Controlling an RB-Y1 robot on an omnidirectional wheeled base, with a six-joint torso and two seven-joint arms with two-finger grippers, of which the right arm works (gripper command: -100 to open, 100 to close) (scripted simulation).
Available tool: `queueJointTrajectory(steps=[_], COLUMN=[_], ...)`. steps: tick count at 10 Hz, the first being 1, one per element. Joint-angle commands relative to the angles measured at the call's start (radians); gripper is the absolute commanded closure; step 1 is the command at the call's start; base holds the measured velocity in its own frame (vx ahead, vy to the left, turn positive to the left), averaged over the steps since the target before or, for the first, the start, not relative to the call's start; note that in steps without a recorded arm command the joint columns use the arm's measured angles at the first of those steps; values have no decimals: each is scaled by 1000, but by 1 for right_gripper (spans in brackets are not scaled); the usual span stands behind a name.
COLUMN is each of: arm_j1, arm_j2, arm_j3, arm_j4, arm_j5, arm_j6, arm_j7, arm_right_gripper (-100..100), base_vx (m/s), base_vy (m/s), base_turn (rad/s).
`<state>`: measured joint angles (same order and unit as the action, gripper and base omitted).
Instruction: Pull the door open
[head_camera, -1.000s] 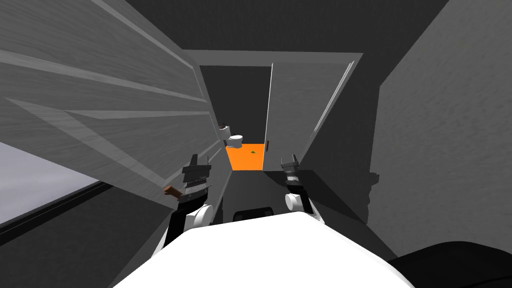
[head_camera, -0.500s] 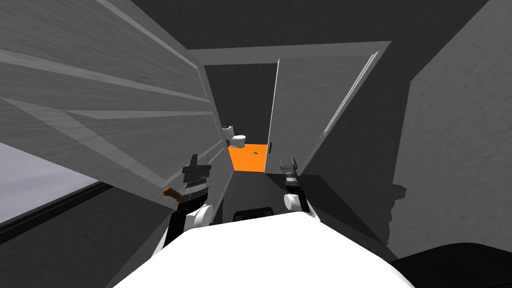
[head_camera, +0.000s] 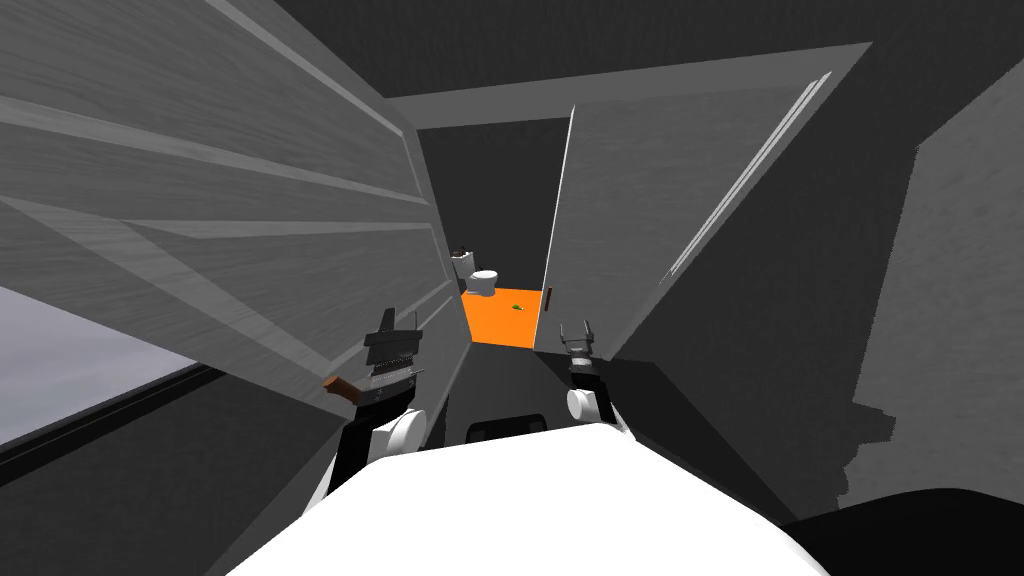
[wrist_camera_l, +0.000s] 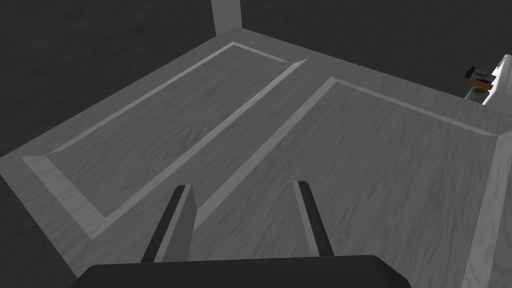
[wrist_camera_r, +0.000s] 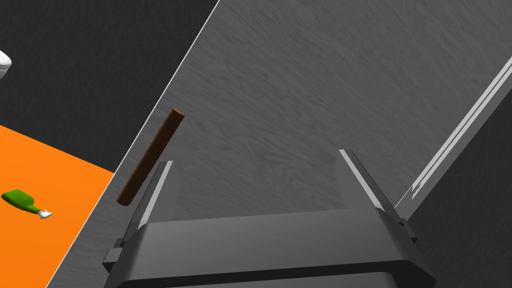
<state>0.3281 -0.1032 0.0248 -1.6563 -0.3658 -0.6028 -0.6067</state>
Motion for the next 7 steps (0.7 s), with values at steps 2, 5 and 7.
queueJointTrajectory(steps=[2,5,7], arm_j1=[-15,-35,-49], arm_j2=[-4,-8,-11], arm_j3=[3,5,6], arm_j4=[70,148,199], arm_j5=[-42,-90,-121], arm_j6=[-29,-56,-74], arm_j7=[-55,-115,-153], arm_right_gripper=[-100,-100,-100], base_vx=[84,95,77], base_vy=[-50,-45,-56], base_turn=[145,122,134])
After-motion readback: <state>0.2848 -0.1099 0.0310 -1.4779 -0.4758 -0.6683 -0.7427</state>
